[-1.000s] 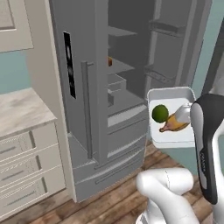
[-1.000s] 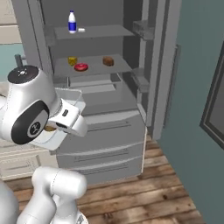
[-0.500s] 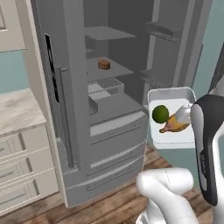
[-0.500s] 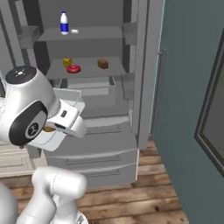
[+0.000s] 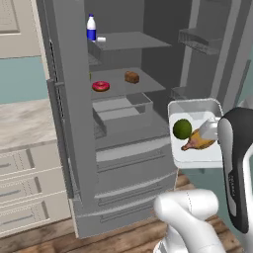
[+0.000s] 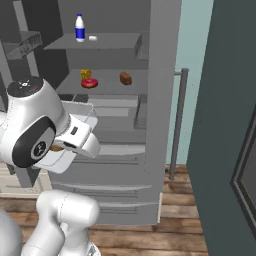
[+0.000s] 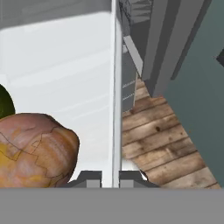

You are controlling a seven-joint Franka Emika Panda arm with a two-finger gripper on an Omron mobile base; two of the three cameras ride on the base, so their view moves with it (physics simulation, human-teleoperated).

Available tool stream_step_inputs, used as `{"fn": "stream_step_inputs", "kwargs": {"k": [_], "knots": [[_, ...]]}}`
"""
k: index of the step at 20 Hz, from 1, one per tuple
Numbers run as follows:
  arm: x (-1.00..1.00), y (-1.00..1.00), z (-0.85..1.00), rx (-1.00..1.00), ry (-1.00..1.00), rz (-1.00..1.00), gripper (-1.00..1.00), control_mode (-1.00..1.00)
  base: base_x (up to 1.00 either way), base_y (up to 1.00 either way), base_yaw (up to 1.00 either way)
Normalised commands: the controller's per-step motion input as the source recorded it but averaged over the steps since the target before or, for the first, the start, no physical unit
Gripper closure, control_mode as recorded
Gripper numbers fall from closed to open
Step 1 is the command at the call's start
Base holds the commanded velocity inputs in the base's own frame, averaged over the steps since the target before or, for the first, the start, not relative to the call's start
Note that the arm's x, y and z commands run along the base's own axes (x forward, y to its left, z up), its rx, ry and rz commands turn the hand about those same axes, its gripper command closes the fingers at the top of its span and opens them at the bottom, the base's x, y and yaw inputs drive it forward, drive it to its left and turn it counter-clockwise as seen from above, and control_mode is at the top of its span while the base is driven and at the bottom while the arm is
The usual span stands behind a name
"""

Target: Place the tupperware on the top shelf of the fridge. Make space for the tupperware among the existing items by rearranging them on the shelves if needed. Close the fridge door when finished.

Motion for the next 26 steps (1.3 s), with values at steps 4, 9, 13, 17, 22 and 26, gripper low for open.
{"fn": "stream_step_inputs", "kwargs": {"k": [4, 9, 13, 17, 22, 26], "knots": [[0.00, 0.00, 0.00, 0.00, 0.00, 0.00, 1.00, 1.00, 0.65, 0.00, 0.19], [0.00, 0.00, 0.00, 0.00, 0.00, 0.00, 1.00, 1.00, 0.64, -0.05, 0.07], [0.00, 0.00, 0.00, 0.00, 0.00, 0.00, 1.00, 1.00, 0.65, -0.09, 0.04], [0.00, 0.00, 0.00, 0.00, 0.00, 0.00, 1.00, 1.00, 0.67, -0.17, 0.03], [0.00, 0.00, 0.00, 0.00, 0.00, 0.00, 1.00, 1.00, 0.67, -0.24, 0.03], [0.00, 0.00, 0.00, 0.00, 0.00, 0.00, 1.00, 1.00, 0.66, -0.30, 0.04]]}}
